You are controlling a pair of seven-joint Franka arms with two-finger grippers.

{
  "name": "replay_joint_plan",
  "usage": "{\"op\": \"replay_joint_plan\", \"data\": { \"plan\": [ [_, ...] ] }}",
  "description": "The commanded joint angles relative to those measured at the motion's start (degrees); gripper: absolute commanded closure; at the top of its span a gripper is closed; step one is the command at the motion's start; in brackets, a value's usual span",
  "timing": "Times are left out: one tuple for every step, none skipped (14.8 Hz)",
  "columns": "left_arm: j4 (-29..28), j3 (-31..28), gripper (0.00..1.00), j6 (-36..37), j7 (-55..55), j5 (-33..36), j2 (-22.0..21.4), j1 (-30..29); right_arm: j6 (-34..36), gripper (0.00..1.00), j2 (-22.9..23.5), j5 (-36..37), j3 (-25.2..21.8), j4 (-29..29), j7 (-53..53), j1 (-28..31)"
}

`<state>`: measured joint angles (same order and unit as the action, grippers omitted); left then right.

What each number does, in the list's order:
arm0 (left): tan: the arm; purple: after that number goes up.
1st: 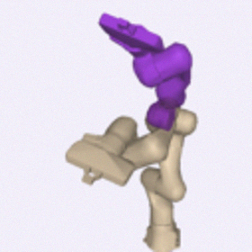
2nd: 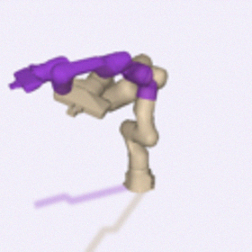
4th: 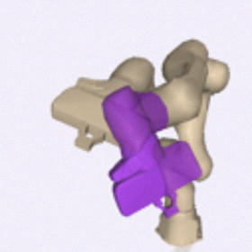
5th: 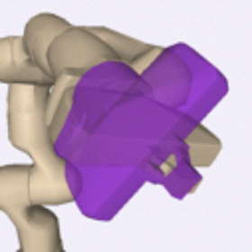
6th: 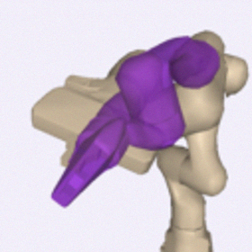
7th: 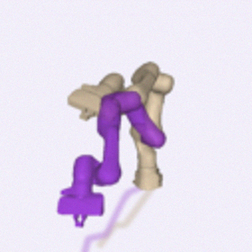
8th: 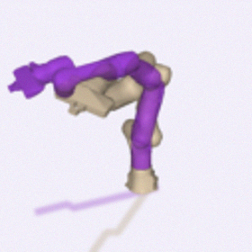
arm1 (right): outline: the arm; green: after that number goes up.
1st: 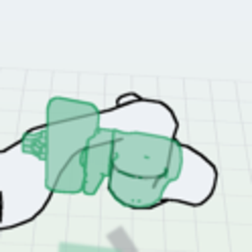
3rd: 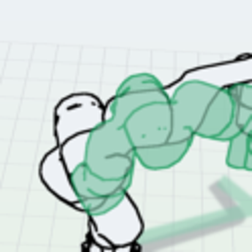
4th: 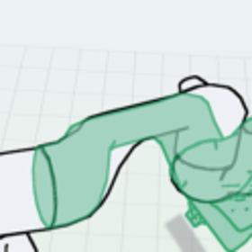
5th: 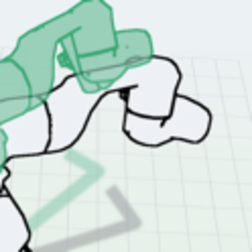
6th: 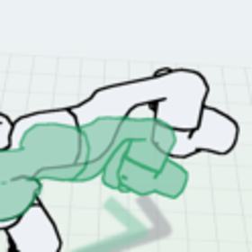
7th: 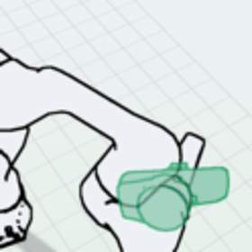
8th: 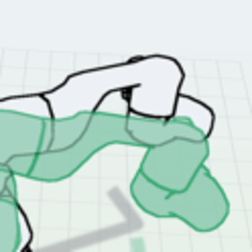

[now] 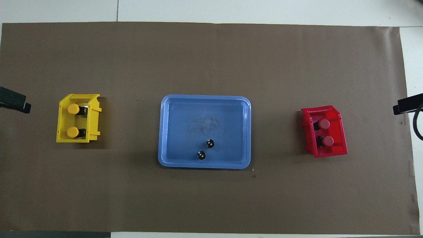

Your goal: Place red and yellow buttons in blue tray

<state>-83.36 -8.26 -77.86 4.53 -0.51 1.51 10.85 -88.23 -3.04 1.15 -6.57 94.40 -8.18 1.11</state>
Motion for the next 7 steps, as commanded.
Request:
{"op": "replay_joint_plan", "data": {
  "plan": [
    [-1.72,0.0,0.0,0.16,-0.57,-0.45,-1.6,-0.04,0.87,0.0,-0.3,0.34,-0.02,-0.18,1.24,-0.15],
    [-1.72,0.0,0.0,0.16,-0.57,-0.54,-1.6,-0.12,0.78,0.0,-0.3,0.34,-0.02,-0.18,1.24,-0.15],
    [-1.72,0.0,0.0,0.16,-0.57,-0.54,-1.6,-0.04,0.78,0.0,-0.3,0.34,0.06,-0.18,1.15,-0.15],
    [-1.72,0.0,0.0,0.16,-0.57,-0.54,-1.6,-0.04,0.78,0.0,-0.3,0.34,-0.02,-0.18,1.24,-0.15],
    [-1.72,0.0,0.0,0.16,-0.57,-0.54,-1.6,-0.04,0.87,0.0,-0.3,0.34,-0.02,-0.18,1.15,-0.15],
    [-1.72,0.0,0.0,0.16,-0.57,-0.45,-1.6,-0.04,0.87,0.0,-0.39,0.34,-0.02,-0.1,0.98,-0.15],
    [-1.72,0.0,0.0,0.16,-0.57,-0.45,-1.6,-0.12,0.87,0.0,-0.39,0.34,0.06,-0.09,0.98,-0.15]
  ]
}}
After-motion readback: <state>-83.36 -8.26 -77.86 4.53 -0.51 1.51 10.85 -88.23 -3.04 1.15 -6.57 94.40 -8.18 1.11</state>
